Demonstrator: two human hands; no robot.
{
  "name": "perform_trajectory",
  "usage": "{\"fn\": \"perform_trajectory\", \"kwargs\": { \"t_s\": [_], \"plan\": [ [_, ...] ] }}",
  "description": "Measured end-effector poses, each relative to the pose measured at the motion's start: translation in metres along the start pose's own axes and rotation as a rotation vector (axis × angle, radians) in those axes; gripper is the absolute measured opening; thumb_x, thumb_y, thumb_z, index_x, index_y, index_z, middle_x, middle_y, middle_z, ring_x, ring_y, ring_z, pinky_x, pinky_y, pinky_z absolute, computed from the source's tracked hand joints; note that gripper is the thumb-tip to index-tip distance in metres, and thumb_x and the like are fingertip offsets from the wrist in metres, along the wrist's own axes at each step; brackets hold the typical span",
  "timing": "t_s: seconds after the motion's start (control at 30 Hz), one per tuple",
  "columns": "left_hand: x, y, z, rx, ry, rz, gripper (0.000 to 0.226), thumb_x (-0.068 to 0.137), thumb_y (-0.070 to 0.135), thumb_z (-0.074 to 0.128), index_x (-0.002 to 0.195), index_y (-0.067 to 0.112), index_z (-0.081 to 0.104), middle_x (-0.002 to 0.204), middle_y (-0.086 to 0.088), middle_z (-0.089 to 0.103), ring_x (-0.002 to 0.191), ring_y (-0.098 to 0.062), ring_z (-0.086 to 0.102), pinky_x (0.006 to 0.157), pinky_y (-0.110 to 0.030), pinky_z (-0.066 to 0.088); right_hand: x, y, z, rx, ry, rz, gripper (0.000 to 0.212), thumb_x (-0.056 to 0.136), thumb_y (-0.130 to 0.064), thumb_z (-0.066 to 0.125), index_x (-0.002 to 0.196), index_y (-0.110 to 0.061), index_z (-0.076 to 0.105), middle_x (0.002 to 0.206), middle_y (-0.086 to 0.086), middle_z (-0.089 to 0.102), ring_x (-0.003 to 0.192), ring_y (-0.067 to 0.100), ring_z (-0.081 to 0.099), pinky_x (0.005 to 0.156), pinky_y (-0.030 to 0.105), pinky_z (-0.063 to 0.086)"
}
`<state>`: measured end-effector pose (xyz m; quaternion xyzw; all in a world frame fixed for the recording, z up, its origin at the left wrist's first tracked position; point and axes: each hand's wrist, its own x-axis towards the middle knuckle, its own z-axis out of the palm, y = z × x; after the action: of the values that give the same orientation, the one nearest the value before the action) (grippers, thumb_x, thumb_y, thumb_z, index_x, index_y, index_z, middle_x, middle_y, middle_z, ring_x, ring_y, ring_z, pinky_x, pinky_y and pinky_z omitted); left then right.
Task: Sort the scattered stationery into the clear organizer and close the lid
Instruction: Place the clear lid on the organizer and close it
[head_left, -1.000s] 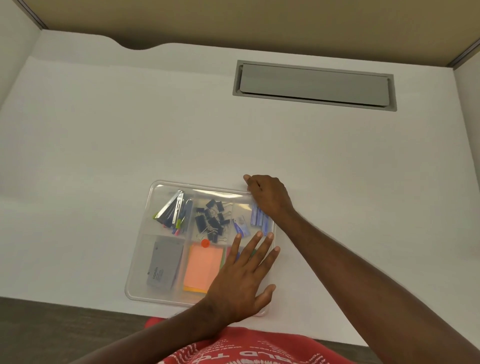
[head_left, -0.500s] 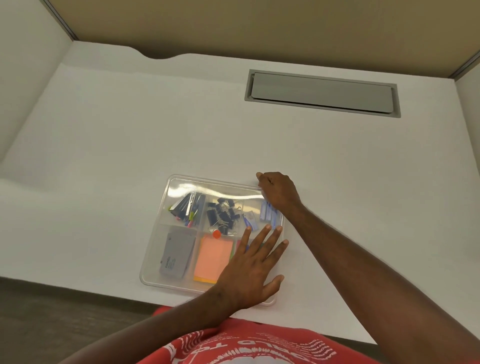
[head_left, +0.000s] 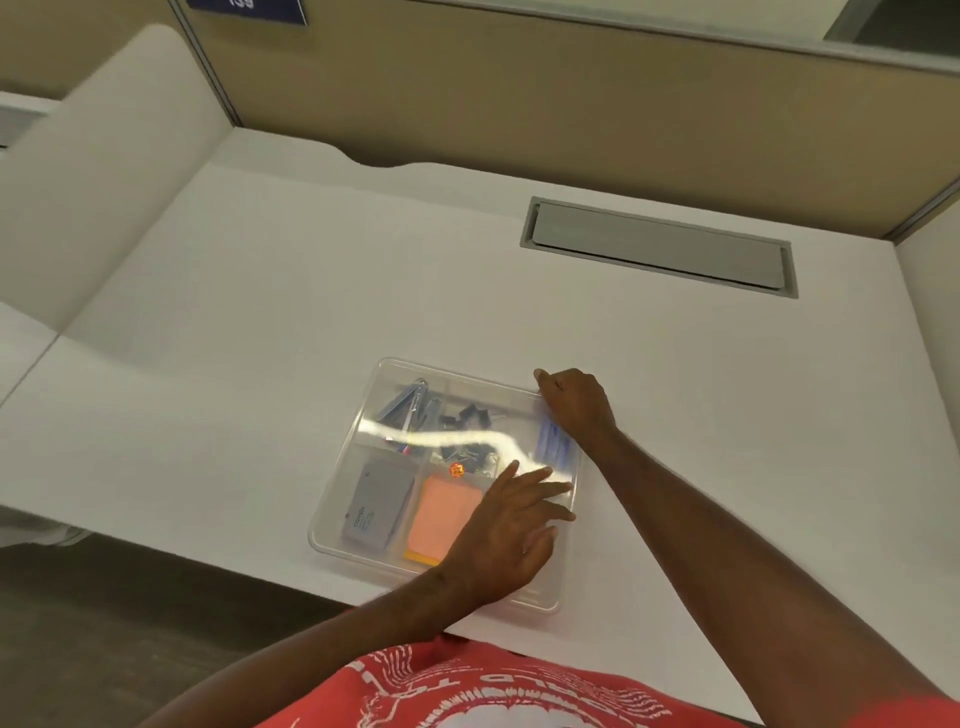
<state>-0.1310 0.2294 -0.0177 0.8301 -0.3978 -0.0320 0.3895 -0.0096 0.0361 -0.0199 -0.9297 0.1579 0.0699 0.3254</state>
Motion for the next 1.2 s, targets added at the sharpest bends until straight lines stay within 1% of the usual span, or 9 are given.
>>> {"fn": "perform_trajectory", "kwargs": {
  "t_s": [0.13, 0.2, 0.3, 0.4, 0.53, 0.63, 0.7, 0.97, 1.2],
  "plan": [
    [-0.001, 0.000, -0.006, -0.071, 0.062, -0.040, 0.020, 0.090, 0.013, 0.062, 0.106, 0.021, 0.071, 0.135, 0.004, 0.062, 0.141, -0.009, 0.039, 0.119, -0.048, 0.027, -0.001, -0.002, 0.001, -0.038, 0.020, -0.021, 0.053, 0.102, -0.045, 0.041, 0.062, -0.014, 0.057, 0.069, 0.007, 0.064, 0.071, 0.025, 0.059, 0.068, 0.030, 0.038],
    [-0.003, -0.004, -0.014, -0.051, 0.041, -0.031, 0.019, 0.091, 0.018, 0.061, 0.107, 0.023, 0.070, 0.139, 0.003, 0.059, 0.144, -0.009, 0.035, 0.120, -0.046, 0.025, -0.001, -0.003, 0.001, -0.056, 0.021, -0.024, 0.054, 0.102, -0.045, 0.041, 0.059, -0.016, 0.054, 0.065, 0.005, 0.061, 0.070, 0.025, 0.058, 0.067, 0.030, 0.036],
    [-0.011, -0.025, -0.034, 0.160, -0.016, 0.002, 0.028, 0.092, 0.025, 0.055, 0.117, 0.024, 0.068, 0.151, -0.002, 0.047, 0.148, -0.018, 0.029, 0.122, -0.050, 0.020, -0.003, -0.005, -0.001, -0.062, 0.027, -0.018, 0.057, 0.101, -0.044, 0.041, 0.050, -0.021, 0.040, 0.054, -0.003, 0.049, 0.062, 0.024, 0.053, 0.064, 0.030, 0.034],
    [-0.024, -0.055, -0.063, 0.413, -0.017, -0.043, 0.043, 0.096, 0.035, 0.053, 0.136, 0.020, 0.059, 0.158, -0.009, 0.035, 0.149, -0.030, 0.028, 0.119, -0.059, 0.021, -0.004, -0.006, -0.001, -0.065, 0.031, -0.018, 0.057, 0.101, -0.044, 0.041, 0.049, -0.021, 0.037, 0.051, -0.006, 0.045, 0.059, 0.022, 0.049, 0.063, 0.030, 0.033],
    [-0.037, -0.086, -0.105, 0.582, 0.025, -0.281, 0.059, 0.099, 0.044, 0.043, 0.149, 0.014, 0.042, 0.162, -0.014, 0.025, 0.151, -0.034, 0.019, 0.115, -0.065, 0.022, -0.003, -0.005, 0.000, -0.071, 0.034, -0.042, 0.054, 0.102, -0.042, 0.041, 0.051, -0.021, 0.039, 0.056, -0.002, 0.049, 0.064, 0.024, 0.052, 0.065, 0.031, 0.037],
    [-0.041, -0.096, -0.126, 0.599, -0.036, -0.539, 0.076, 0.098, 0.062, 0.016, 0.157, 0.014, 0.022, 0.165, -0.014, 0.010, 0.153, -0.033, 0.007, 0.121, -0.059, 0.011, -0.001, -0.002, 0.001, -0.048, 0.019, -0.058, 0.050, 0.102, -0.040, 0.041, 0.067, -0.013, 0.063, 0.075, 0.005, 0.068, 0.076, 0.027, 0.062, 0.073, 0.036, 0.047],
    [-0.043, -0.103, -0.133, 0.573, -0.076, -0.603, 0.088, 0.091, 0.072, 0.001, 0.159, 0.016, 0.010, 0.166, -0.011, 0.003, 0.153, -0.030, 0.004, 0.123, -0.052, 0.010, 0.000, -0.002, 0.001, -0.043, 0.013, -0.053, 0.047, 0.102, -0.039, 0.041, 0.082, -0.011, 0.072, 0.086, 0.007, 0.073, 0.083, 0.028, 0.064, 0.081, 0.038, 0.050],
    [-0.052, -0.117, -0.133, 0.346, -0.023, -0.586, 0.085, 0.091, 0.074, 0.021, 0.158, 0.025, 0.003, 0.166, 0.000, 0.013, 0.149, -0.017, 0.026, 0.114, -0.039, 0.039, 0.004, 0.000, 0.005, -0.058, -0.005, -0.047, 0.044, 0.103, -0.037, 0.042, 0.090, -0.012, 0.076, 0.093, 0.008, 0.075, 0.086, 0.028, 0.064, 0.080, 0.034, 0.046],
    [-0.052, -0.123, -0.131, 0.325, 0.037, -0.563, 0.080, 0.095, 0.065, 0.038, 0.159, 0.028, 0.007, 0.166, 0.005, 0.016, 0.138, -0.018, 0.046, 0.099, -0.037, 0.051, 0.004, 0.001, 0.004, 0.047, 0.012, -0.004, 0.038, 0.100, -0.038, 0.048, 0.081, -0.019, 0.075, 0.081, -0.001, 0.073, 0.078, 0.021, 0.065, 0.072, 0.030, 0.042]
  ]
}}
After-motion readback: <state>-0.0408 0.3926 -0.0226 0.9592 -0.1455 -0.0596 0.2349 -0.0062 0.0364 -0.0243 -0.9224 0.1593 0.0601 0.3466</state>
